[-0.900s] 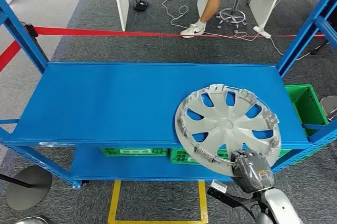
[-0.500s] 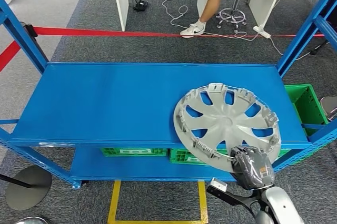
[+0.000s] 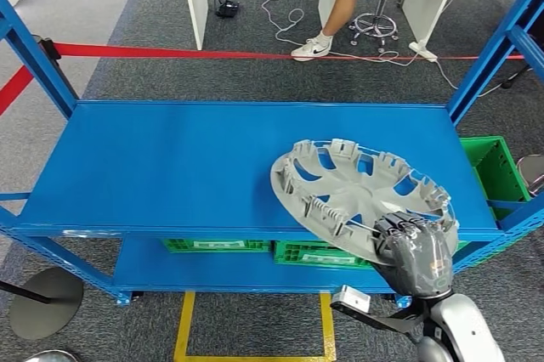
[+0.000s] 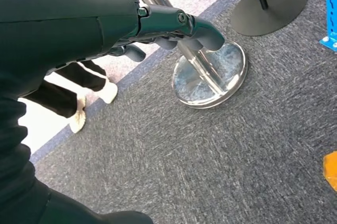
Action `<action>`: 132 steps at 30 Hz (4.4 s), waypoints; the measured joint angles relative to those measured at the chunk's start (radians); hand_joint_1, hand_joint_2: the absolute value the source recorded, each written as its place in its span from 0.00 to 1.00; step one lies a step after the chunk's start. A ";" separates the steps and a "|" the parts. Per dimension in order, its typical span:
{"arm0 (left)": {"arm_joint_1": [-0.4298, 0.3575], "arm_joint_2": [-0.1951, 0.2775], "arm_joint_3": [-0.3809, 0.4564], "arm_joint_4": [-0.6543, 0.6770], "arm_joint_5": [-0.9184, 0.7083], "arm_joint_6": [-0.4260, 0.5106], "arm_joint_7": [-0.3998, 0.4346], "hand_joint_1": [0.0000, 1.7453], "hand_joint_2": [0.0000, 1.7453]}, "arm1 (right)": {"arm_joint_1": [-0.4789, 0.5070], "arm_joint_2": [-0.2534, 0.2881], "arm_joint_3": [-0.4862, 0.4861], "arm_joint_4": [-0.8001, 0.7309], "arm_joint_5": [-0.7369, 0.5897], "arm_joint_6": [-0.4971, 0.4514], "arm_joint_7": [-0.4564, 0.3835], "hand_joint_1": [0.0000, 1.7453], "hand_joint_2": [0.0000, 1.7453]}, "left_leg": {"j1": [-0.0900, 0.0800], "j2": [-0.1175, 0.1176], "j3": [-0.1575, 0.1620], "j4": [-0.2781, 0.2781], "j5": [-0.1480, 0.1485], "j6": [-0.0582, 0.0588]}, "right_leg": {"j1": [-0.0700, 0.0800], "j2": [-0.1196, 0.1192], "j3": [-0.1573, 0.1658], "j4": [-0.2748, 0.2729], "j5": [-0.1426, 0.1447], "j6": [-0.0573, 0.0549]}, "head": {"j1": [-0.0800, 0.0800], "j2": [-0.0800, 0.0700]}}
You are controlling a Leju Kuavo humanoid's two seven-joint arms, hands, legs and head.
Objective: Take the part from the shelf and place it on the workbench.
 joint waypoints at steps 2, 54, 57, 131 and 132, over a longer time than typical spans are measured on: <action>0.000 -0.001 0.000 0.000 0.000 0.000 0.000 0.00 1.00 | 0.006 -0.005 0.008 -0.016 -0.002 -0.001 0.001 1.00 1.00 | 0.000 0.000 0.000 0.000 0.000 0.000 | 0.000 0.000 0.000 0.000 0.000 0.000 | 0.000 0.000; -0.006 0.003 0.035 0.000 0.007 -0.018 -0.001 0.00 1.00 | -0.005 -0.021 0.099 -0.113 -0.039 -0.086 0.005 1.00 1.00 | 0.023 -0.006 0.001 0.000 0.011 -0.025 | -0.053 0.010 -0.004 0.032 -0.008 0.068 | 0.009 0.000; -0.003 0.003 0.040 0.001 0.007 -0.018 -0.001 0.00 1.00 | -0.007 -0.021 0.098 -0.113 -0.042 -0.085 0.004 1.00 1.00 | 0.024 -0.006 -0.015 0.005 0.018 -0.041 | -0.048 0.014 -0.028 0.041 -0.001 0.036 | 0.003 0.000; -0.010 0.014 0.096 0.005 0.007 -0.035 0.000 0.00 1.00 | -0.036 0.023 0.070 -0.102 -0.107 -0.015 -0.011 1.00 1.00 | 0.005 0.002 0.170 -0.058 -0.089 -0.035 | -0.005 -0.018 -0.139 -0.025 0.160 -0.008 | -0.003 0.000; -0.010 0.014 0.096 0.005 0.007 -0.036 0.000 0.00 1.00 | -0.034 0.023 0.069 -0.104 -0.107 -0.016 -0.011 1.00 1.00 | 0.003 0.001 0.177 -0.081 -0.095 -0.026 | -0.006 -0.018 -0.142 -0.026 0.172 -0.002 | -0.002 0.000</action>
